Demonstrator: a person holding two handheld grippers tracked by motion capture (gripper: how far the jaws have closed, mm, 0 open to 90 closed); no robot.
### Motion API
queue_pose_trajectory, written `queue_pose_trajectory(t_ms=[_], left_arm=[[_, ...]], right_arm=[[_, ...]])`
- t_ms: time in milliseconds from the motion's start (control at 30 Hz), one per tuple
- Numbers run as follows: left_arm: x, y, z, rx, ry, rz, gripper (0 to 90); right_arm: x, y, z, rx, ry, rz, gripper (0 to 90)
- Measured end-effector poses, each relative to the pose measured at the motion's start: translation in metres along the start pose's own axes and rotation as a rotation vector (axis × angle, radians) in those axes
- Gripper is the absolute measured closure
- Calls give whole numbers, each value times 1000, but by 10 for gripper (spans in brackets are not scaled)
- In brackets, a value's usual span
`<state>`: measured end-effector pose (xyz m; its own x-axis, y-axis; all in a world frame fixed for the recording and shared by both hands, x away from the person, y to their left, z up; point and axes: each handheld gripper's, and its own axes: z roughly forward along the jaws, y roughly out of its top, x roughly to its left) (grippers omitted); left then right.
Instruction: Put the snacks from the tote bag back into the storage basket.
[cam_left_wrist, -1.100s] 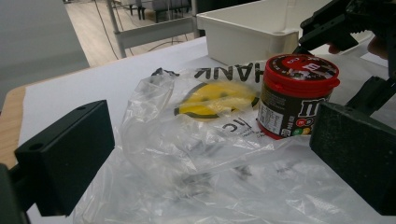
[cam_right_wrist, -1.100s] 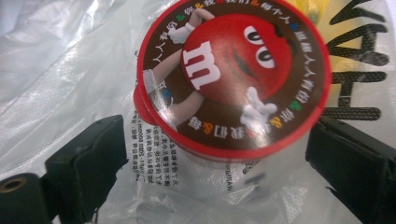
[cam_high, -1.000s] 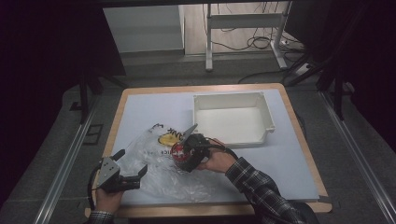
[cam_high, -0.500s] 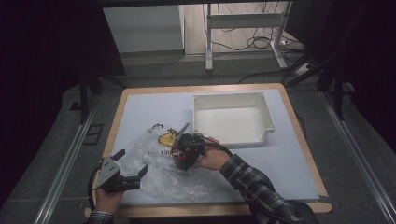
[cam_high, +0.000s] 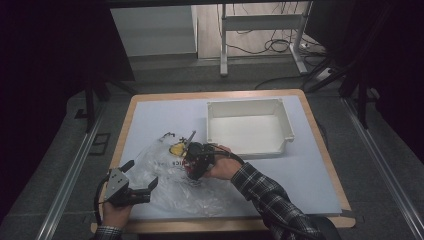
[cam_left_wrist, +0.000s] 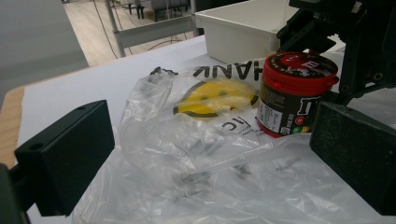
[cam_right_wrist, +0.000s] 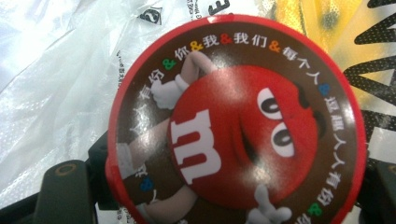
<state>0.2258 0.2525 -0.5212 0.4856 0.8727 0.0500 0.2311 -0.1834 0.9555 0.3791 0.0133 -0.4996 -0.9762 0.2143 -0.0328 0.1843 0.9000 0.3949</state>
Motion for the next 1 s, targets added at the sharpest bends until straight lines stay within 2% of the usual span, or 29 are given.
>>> queue_pose_trajectory(t_ms=[267,700,1000], left_arm=[[0,0,0,1,-1,1,0],[1,0,0,-1,4,0,0],[1,0,-1,-8,7,-3,0]], right_arm=[[-1,5,3,26,-1,-8,250],[1,4,1,26,-7,-18,256],[4,7,-13,15,1,-46,256]])
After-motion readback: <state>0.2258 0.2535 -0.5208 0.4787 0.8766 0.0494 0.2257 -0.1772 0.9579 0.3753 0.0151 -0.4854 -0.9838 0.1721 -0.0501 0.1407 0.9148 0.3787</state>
